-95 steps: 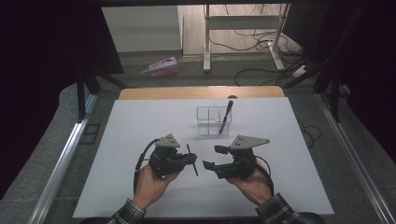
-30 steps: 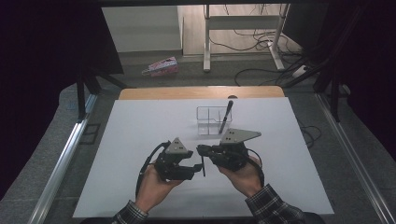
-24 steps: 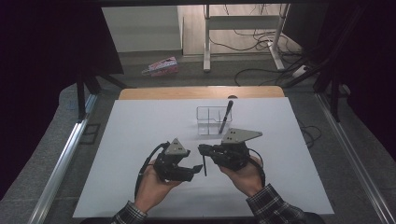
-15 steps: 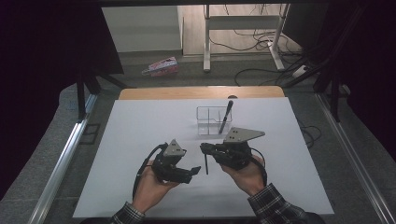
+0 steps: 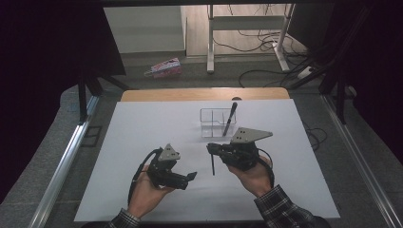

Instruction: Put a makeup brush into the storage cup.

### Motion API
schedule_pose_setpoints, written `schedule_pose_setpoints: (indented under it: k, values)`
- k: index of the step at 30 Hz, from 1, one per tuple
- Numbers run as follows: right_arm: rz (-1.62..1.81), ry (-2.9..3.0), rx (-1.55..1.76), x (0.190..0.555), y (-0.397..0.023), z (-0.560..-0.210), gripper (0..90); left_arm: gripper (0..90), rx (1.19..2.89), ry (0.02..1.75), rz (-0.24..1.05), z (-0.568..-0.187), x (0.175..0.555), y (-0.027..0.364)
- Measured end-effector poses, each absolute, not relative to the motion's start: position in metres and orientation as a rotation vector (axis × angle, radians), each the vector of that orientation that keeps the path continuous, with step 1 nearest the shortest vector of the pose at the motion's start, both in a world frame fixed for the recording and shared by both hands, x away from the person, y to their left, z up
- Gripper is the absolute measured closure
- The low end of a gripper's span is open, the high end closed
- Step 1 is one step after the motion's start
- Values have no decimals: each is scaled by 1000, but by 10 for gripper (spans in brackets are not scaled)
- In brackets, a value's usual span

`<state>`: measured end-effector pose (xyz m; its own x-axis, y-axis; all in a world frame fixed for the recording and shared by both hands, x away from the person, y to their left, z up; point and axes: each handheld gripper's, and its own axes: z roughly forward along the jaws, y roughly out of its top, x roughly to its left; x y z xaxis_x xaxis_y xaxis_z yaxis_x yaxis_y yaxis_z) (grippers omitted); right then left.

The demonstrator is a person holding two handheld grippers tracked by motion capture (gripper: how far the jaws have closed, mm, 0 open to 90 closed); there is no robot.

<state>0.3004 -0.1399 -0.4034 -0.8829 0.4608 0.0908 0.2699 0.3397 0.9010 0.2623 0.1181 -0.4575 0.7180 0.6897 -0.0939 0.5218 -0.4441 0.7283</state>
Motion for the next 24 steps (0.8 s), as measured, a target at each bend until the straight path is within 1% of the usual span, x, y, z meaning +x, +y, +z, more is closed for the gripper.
schedule_pose_setpoints:
  k: [4,11,24]
  values:
    - [1564,2417,669,301,-142,-404,854,37,2160,922,279,-461,260,124]
    - [1558,2415,661,302,-145,-402,854,29,2149,942,281,-463,257,132]
    - [1561,2391,675,307,-153,-398,854,16,2161,955,334,-469,249,147]
